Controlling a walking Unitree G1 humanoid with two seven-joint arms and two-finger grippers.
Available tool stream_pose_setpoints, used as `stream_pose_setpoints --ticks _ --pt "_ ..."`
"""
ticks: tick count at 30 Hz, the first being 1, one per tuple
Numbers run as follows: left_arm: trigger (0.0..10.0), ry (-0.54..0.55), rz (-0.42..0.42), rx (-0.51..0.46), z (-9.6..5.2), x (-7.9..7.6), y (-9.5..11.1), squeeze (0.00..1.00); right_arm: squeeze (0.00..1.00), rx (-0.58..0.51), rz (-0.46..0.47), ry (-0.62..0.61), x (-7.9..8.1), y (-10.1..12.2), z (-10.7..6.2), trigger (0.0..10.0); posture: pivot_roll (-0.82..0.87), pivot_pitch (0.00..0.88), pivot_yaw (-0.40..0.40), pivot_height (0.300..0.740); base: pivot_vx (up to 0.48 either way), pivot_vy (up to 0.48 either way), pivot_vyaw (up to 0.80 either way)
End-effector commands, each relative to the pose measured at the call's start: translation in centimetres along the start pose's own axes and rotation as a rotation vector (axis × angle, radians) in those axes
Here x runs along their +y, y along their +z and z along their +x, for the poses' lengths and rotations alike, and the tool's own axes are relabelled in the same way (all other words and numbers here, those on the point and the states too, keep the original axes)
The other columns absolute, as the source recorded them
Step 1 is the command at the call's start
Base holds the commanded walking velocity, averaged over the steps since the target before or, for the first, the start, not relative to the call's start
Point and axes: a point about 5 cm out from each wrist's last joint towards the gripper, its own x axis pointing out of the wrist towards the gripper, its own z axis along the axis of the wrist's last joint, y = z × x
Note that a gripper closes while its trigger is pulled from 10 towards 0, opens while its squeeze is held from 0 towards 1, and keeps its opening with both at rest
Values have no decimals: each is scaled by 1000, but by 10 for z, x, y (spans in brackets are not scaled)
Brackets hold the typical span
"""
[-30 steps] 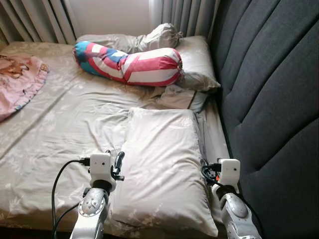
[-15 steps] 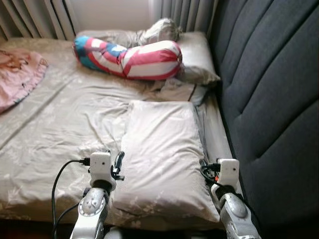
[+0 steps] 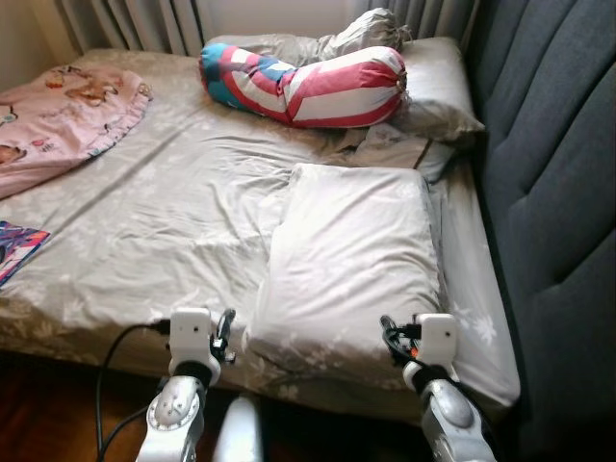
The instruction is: Clean up the room
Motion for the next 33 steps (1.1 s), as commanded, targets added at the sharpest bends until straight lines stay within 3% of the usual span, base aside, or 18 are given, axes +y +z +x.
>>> stream_pose_setpoints --ticks 1,8,16,21,33 --pt "10000 -16 5 -27 3 -4 6 0 0 -3 3 -14 -5 -1 -2 10000 -123 81 -61 643 0 0 0" --pt "10000 -23 -6 -33 3 -4 7 0 0 -6 1 -14 -5 0 -2 10000 -122 83 -61 643 0 0 0" --pt "10000 -24 -8 -49 5 -3 11 0 0 -92 -20 -8 -5 20 4 10000 -123 86 -59 643 178 0 0" --pt "10000 -27 -9 -59 8 -4 14 0 0 -119 -28 3 -5 28 8 10000 -122 87 -59 643 260 0 525" --pt "10000 -40 -6 -62 10 -4 16 0 0 -112 -9 -24 -6 29 9 10000 -120 93 -55 643 271 0 0"
